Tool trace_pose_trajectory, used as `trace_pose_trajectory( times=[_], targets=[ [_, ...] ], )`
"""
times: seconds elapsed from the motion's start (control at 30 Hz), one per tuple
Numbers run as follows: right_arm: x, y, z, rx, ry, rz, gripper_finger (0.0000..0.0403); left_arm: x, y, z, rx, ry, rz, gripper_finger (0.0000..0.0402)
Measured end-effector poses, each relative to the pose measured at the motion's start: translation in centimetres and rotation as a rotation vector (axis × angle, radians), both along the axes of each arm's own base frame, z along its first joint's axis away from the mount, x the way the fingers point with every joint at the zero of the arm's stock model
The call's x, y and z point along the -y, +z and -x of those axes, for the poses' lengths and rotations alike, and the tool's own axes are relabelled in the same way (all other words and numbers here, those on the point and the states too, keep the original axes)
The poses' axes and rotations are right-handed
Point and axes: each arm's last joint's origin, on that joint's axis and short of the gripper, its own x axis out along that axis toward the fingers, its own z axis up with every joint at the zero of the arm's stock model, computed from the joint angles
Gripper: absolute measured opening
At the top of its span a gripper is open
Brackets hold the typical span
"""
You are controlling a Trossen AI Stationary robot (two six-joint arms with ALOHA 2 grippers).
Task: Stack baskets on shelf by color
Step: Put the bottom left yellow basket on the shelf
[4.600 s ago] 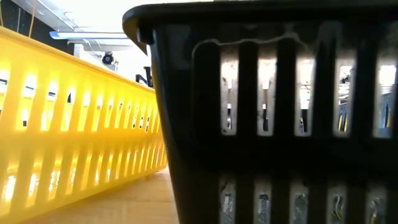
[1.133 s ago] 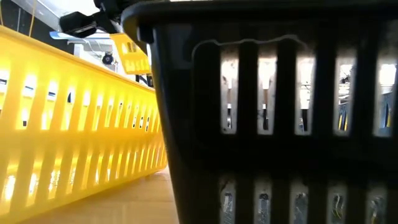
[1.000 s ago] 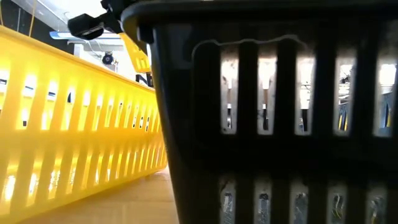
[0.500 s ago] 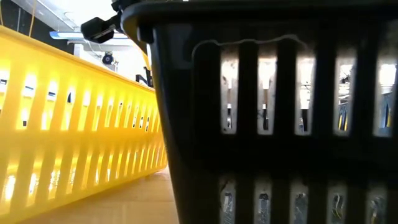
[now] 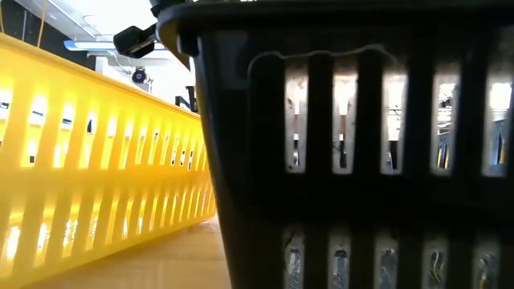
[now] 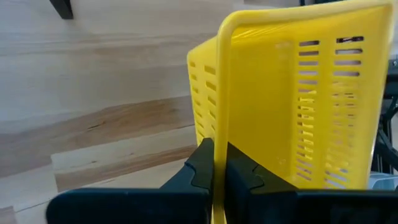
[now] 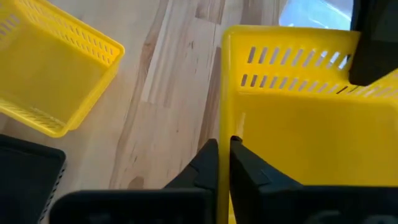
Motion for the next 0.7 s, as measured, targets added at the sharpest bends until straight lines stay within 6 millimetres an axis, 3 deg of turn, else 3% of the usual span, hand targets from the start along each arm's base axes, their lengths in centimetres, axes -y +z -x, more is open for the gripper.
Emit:
trace_pose_trajectory(
  times=[0.37, 0.7],
  targets=[
    [-0.2, -0.2, 0.3, -0.027, -0.073, -0.053, 0.0001, 0.2, 0.0, -0.1, 0.005, -0.034, 0.057, 0.0077],
    [-1.1, -0.6, 1.4, -0.115, -0.163, -0.124, 0.0000, 0.1, 0.3, 0.2, -0.044, -0.241, -0.009, 0.0127]
  ],
)
